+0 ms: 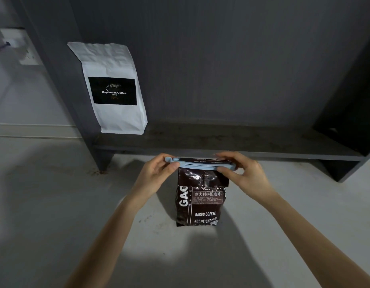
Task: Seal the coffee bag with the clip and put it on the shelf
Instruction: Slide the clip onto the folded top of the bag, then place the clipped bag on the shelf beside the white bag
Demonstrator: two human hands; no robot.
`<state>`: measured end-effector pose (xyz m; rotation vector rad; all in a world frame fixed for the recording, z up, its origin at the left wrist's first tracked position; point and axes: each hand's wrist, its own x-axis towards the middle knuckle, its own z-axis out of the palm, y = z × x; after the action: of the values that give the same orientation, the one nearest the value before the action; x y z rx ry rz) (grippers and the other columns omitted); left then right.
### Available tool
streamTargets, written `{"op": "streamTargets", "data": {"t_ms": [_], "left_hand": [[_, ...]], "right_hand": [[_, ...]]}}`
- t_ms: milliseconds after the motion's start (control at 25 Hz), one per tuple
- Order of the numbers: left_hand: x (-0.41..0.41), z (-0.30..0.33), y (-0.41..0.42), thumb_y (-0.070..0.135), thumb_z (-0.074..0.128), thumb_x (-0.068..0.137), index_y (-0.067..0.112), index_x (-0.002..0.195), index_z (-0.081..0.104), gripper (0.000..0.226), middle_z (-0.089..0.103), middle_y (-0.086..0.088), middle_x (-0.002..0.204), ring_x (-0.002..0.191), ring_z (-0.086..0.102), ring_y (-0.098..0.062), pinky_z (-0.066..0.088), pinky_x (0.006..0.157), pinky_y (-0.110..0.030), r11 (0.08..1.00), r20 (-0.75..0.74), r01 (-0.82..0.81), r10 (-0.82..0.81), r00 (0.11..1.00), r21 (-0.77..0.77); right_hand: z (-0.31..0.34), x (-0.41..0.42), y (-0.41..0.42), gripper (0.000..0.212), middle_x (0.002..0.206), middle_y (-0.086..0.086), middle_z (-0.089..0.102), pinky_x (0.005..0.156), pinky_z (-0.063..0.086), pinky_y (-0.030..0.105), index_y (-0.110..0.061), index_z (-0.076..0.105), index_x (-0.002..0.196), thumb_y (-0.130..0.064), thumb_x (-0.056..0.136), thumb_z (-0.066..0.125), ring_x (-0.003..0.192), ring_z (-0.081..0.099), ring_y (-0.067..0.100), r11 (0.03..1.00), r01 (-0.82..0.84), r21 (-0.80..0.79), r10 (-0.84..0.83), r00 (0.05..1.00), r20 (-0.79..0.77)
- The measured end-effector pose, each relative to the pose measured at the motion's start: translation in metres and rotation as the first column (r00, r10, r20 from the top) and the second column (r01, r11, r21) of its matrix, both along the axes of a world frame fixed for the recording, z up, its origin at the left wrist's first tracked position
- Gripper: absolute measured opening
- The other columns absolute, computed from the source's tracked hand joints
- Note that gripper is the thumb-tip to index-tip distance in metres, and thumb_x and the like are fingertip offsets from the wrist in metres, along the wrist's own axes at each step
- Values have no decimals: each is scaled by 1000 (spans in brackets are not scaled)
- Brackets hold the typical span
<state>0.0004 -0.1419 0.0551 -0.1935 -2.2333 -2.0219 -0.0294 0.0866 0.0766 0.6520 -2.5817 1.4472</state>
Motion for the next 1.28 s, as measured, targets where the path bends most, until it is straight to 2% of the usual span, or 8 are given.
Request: {"op": "streamTargets", "data": {"t_ms": [120,200,280,400,720,880,1040,1280], "left_hand": [[-1,-2,3,17,56,82,20,81,61,6,72,19,78,83,63,3,49,77,-12,998,24,-8,7,1000,56],[0,-6,3,24,58,78,20,83,63,8,72,11,84,90,63,-5,48,87,-22,994,49,-31,26,998,103],[3,-7,5,32,58,73,19,86,64,19,69,4,92,94,62,-13,47,90,-32,990,49,-38,31,998,136],[6,-11,7,32,57,73,25,85,65,17,73,8,89,93,65,-10,52,85,-22,984,56,-32,22,998,175],[12,-17,5,21,56,79,24,84,65,10,73,12,82,85,66,-4,53,76,-15,984,58,-73,64,996,163],[10,-12,10,11,57,81,26,91,61,18,67,11,97,90,63,3,51,77,-11,991,53,-32,26,998,132],[12,-15,13,30,59,74,32,100,60,26,65,13,107,104,59,-3,48,89,-16,995,77,1,-9,997,103],[20,-27,17,16,61,79,35,102,54,31,63,14,105,97,60,4,47,79,-9,998,169,62,-65,983,26]], "right_hand": [[-8,-3,2,21,83,-15,64,72,48,13,-26,64,94,-15,76,66,76,60,1,989,68,-135,-53,992,114],[-9,-3,1,17,75,-16,62,63,45,6,-17,67,92,-13,76,66,63,58,-7,984,78,-161,-59,992,116],[-9,-1,0,15,76,-17,63,61,45,5,-23,67,87,-13,76,66,62,57,-9,982,79,-172,-61,992,106],[-8,3,-2,25,82,-17,64,69,50,12,-39,61,78,-15,76,66,76,62,2,977,81,-197,-63,994,94],[-6,7,-9,26,89,-6,65,85,53,41,-41,58,82,-17,78,64,95,62,20,972,78,-220,-58,994,97],[-8,4,-6,25,90,-1,64,81,55,40,-41,57,86,-17,79,62,91,62,21,967,93,-237,-61,988,140],[-20,1,-3,28,101,8,65,82,54,38,-29,54,103,-17,79,62,93,63,23,952,103,-288,-32,970,243],[-57,10,1,44,116,4,58,92,47,37,-13,45,120,-15,80,62,113,53,16,983,89,-163,-33,947,321]]}}
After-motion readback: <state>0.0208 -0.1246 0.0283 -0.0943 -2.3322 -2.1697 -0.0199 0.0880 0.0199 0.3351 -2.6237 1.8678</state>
